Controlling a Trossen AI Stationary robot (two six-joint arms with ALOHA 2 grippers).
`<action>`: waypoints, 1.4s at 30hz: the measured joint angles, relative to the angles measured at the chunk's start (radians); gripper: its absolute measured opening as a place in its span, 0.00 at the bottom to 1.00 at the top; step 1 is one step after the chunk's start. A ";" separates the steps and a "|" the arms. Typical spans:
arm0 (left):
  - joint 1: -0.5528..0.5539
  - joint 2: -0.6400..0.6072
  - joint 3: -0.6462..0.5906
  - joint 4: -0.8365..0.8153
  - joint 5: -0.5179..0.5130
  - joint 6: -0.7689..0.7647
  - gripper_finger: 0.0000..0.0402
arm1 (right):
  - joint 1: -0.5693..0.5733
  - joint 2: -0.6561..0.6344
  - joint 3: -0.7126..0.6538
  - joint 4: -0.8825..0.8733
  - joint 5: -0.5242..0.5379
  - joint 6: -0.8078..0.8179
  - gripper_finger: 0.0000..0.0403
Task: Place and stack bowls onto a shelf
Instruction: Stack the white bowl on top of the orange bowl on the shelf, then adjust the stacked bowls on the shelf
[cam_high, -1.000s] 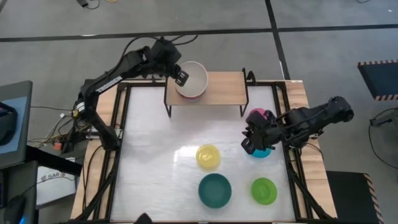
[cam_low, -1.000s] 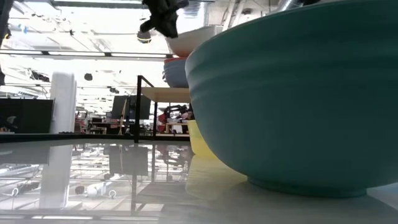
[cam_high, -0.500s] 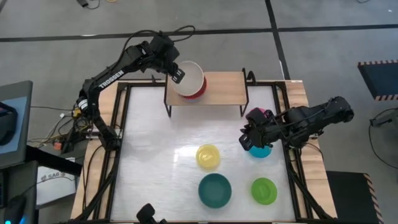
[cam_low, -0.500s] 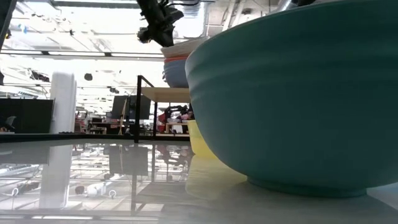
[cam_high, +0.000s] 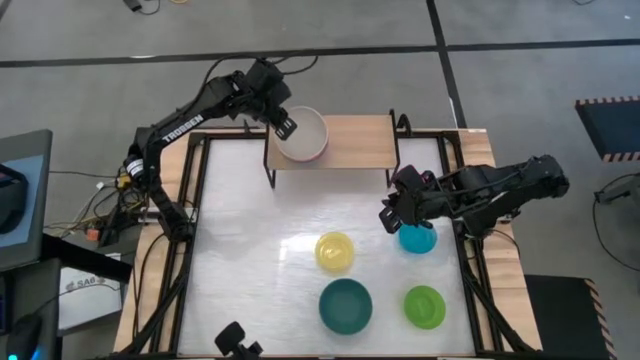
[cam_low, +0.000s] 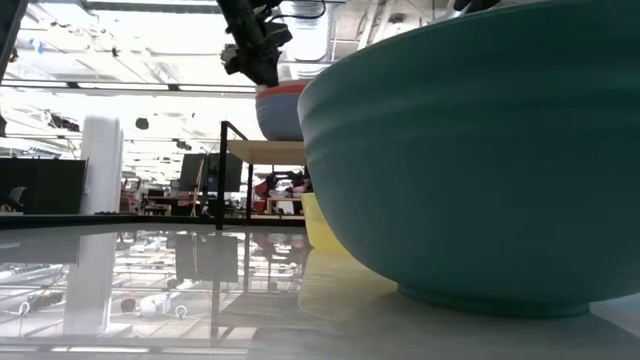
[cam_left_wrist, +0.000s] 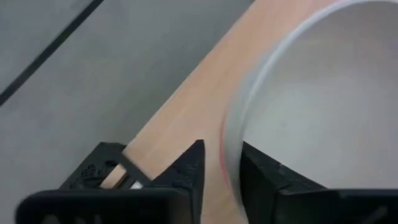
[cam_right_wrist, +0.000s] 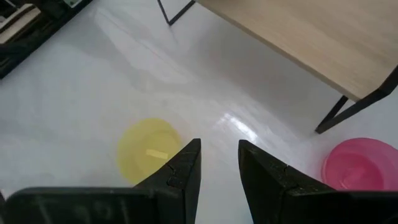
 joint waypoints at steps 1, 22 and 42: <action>0.009 0.000 0.000 -0.008 0.008 0.000 0.21 | 0.000 0.000 0.000 0.007 0.000 0.000 0.33; 0.127 -0.003 0.110 0.061 0.204 -0.092 0.30 | -0.012 0.000 0.000 0.107 -0.003 0.015 0.33; 0.101 0.075 0.070 0.093 0.209 -0.067 0.30 | -0.033 0.000 0.000 0.115 -0.001 0.022 0.33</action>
